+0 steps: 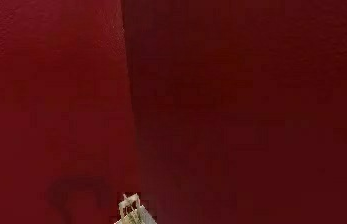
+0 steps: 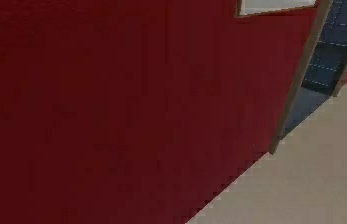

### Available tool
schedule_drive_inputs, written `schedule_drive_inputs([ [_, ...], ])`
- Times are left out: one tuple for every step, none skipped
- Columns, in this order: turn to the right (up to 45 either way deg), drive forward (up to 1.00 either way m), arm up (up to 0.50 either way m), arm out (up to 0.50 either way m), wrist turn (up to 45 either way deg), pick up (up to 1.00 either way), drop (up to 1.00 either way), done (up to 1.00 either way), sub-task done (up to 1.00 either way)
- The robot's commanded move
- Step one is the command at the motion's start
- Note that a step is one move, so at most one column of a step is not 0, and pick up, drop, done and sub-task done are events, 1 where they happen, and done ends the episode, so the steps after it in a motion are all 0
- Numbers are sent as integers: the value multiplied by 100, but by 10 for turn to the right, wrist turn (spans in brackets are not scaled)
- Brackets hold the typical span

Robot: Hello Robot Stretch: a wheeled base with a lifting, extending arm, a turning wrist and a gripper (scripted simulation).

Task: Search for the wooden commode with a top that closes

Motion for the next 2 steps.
schedule_drive_inputs([
  [-450, 0, 0, 0, 0, 0, 0, 0, 0],
  [-300, 0, 0, 0, 0, 0, 0, 0, 0],
])
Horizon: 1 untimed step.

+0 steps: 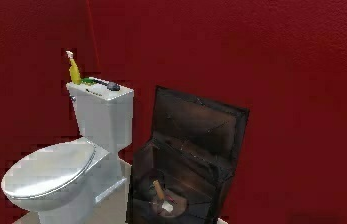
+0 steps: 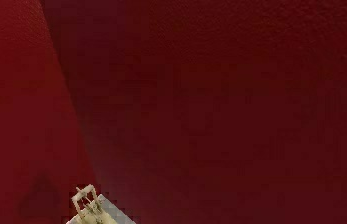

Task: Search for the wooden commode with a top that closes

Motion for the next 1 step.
schedule_drive_inputs([
  [0, 0, 0, 0, 0, 0, 0, 100, 0],
])
